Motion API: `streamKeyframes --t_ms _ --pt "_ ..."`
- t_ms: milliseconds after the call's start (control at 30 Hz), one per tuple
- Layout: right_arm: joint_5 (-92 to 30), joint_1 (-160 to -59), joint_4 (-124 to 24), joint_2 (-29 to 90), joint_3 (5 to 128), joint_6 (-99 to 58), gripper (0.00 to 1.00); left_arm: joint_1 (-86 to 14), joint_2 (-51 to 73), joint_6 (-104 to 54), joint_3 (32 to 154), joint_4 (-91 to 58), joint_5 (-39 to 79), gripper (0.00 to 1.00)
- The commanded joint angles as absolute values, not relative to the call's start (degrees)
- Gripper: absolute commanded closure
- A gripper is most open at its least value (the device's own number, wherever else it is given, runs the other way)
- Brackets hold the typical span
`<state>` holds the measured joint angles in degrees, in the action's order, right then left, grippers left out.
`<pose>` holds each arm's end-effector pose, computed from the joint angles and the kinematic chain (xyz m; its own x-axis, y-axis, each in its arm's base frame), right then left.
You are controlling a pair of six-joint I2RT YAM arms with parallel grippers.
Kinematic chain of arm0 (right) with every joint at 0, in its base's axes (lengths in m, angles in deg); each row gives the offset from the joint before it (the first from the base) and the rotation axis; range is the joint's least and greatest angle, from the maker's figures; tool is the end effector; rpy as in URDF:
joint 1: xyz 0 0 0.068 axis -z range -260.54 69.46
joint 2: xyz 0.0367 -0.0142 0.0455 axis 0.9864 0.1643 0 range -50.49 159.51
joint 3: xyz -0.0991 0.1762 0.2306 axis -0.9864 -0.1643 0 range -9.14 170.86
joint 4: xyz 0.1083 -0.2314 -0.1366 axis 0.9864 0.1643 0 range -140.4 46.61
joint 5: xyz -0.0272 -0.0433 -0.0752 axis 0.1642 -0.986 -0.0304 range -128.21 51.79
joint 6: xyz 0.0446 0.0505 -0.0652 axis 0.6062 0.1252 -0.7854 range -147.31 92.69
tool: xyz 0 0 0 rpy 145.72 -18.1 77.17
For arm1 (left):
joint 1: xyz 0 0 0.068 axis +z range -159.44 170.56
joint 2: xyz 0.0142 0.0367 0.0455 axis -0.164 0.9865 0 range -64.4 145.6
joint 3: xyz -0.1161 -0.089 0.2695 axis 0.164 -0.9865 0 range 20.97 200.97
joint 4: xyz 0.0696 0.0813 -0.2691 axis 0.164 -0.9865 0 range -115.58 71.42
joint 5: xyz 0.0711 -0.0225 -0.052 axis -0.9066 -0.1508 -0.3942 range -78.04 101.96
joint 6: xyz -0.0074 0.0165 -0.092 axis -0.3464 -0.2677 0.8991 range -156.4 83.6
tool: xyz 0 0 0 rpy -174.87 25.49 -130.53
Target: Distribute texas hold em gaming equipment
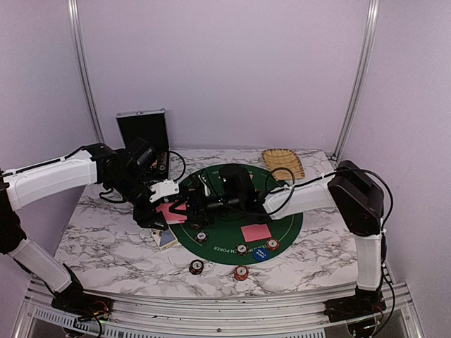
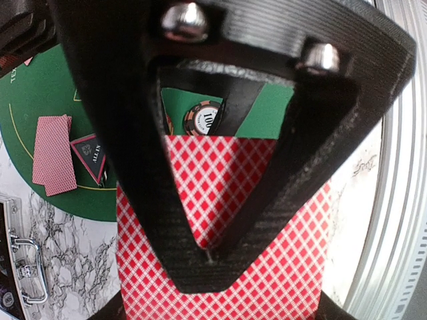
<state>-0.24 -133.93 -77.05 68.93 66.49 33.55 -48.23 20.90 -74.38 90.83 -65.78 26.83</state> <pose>0.2812 0.4655 0.1854 -0.9445 -0.1167 -0.3071 -0.3255 0.2057 0.9229 0.2577 -0.2350 0.2577 -0.1165 0.8566 -0.5026 0.9757 0.1932 0.1031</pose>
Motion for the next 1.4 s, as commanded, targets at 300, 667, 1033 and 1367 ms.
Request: streamKeyframes --t_ms 300,667,1033,1367 --pt "-0.8 -132.8 -73.8 65.2 63.5 32.0 0.48 -48.2 18.3 -75.1 90.8 -65.8 26.5 1.0" --pt "-0.4 -134.1 -73.9 68.7 68.7 32.5 0.27 -48.2 18.6 -75.1 90.9 -65.8 26.9 1.0" --pt "1.0 -134.8 -78.4 72.3 71.4 35.8 0.24 -48.2 18.6 -75.4 90.7 -65.8 27.0 1.0" --pt "0.5 -134.2 -75.4 73.0 71.4 34.6 0.28 -48.2 18.3 -75.5 90.5 -65.8 26.7 1.0"
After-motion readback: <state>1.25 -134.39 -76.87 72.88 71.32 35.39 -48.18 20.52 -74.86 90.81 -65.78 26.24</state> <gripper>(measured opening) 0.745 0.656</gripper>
